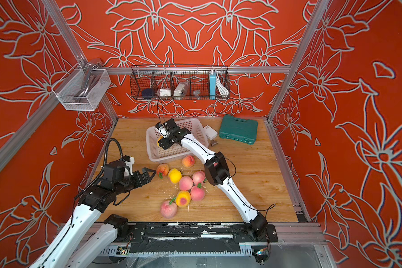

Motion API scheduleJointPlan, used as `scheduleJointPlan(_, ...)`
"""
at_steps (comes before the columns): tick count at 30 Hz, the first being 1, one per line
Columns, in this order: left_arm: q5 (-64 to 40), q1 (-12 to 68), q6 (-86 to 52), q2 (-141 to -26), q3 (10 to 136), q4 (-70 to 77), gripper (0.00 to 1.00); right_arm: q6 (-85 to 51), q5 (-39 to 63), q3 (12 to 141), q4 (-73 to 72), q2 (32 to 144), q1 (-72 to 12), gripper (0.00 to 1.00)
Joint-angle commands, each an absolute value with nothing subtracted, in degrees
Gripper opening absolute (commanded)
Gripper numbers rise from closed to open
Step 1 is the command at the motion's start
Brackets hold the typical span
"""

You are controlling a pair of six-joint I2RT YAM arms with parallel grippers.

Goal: Put the peaches into the basket
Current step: Place the peach in the basket.

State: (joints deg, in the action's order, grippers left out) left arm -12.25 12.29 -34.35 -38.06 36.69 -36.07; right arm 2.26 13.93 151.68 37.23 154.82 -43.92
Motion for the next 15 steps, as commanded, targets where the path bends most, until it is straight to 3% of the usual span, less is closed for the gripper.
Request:
scheduleJointPlan(1,-11.9,11.7,-34.5,-37.2,36.7,-35.4,0.98,2.1,12.9,153.6,37.7,156.6,-44.4,0.59)
scheduleJointPlan(15,-11.5,11.6,-34.5,-36.2,37.3,-35.8,0.98,2.3,12.6,153.5,37.8,157.1,-44.3,0.64)
